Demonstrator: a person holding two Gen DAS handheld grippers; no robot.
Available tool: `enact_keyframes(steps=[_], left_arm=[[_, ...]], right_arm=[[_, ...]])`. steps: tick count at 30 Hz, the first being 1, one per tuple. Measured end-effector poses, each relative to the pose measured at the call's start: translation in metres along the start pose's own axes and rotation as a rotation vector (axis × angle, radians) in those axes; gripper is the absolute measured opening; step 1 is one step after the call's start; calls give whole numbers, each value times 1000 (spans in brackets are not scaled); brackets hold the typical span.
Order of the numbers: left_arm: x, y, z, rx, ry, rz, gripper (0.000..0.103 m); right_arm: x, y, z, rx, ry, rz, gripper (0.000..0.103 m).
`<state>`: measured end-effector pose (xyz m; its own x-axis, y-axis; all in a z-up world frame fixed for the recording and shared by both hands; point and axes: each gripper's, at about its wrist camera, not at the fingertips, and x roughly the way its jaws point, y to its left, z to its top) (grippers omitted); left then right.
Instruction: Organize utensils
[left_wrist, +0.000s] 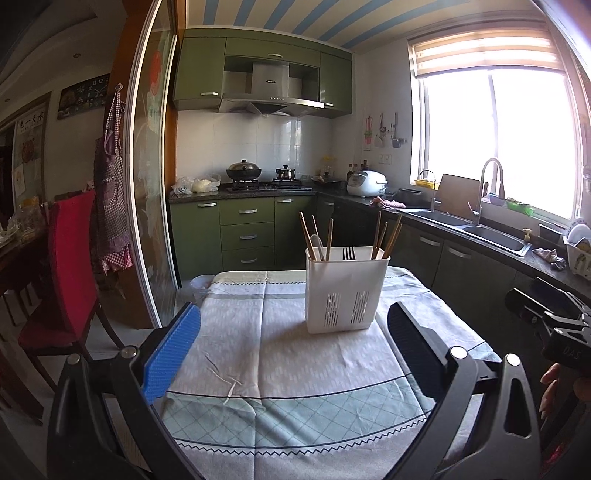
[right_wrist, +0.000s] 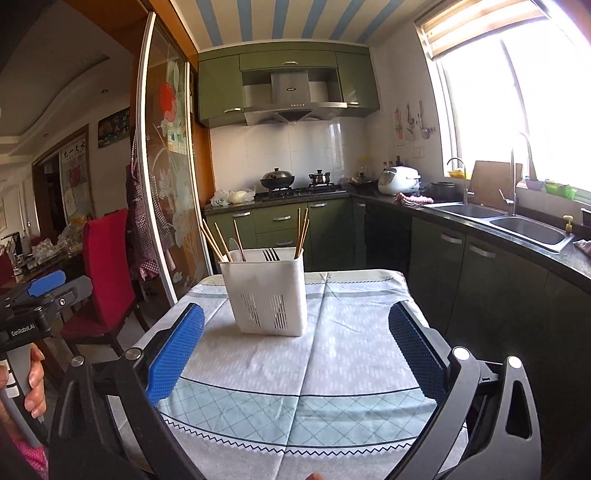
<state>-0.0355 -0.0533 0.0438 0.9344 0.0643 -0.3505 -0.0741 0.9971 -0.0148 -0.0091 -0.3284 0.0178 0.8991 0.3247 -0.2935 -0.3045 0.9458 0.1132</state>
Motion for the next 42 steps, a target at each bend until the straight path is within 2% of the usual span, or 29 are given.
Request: enact_keyframes(steps=[4,9,15,19,27,42], left_arm=[[-1,4,-11,-67,21,-29,96],[-2,4,-15,-53,25,-4,96],[-2,7,-16,-83,48,-40,96],[-3,5,-14,-67,45,-29,96],[-10,9,-11,-95,37,-30,96],[-7,2,-13,-75,57,-64,96]], right_arm=[[-5,-2,-15,5,15,-36,99],[-15,-7,-30,23,34,-46,99],[-31,0,-28,-12,5,-64,99],[-33,2,-26,-10,0,-58,99],[-30,0,-28,5,22,-35,99],[-24,-2,-32,15,38,-15,99]])
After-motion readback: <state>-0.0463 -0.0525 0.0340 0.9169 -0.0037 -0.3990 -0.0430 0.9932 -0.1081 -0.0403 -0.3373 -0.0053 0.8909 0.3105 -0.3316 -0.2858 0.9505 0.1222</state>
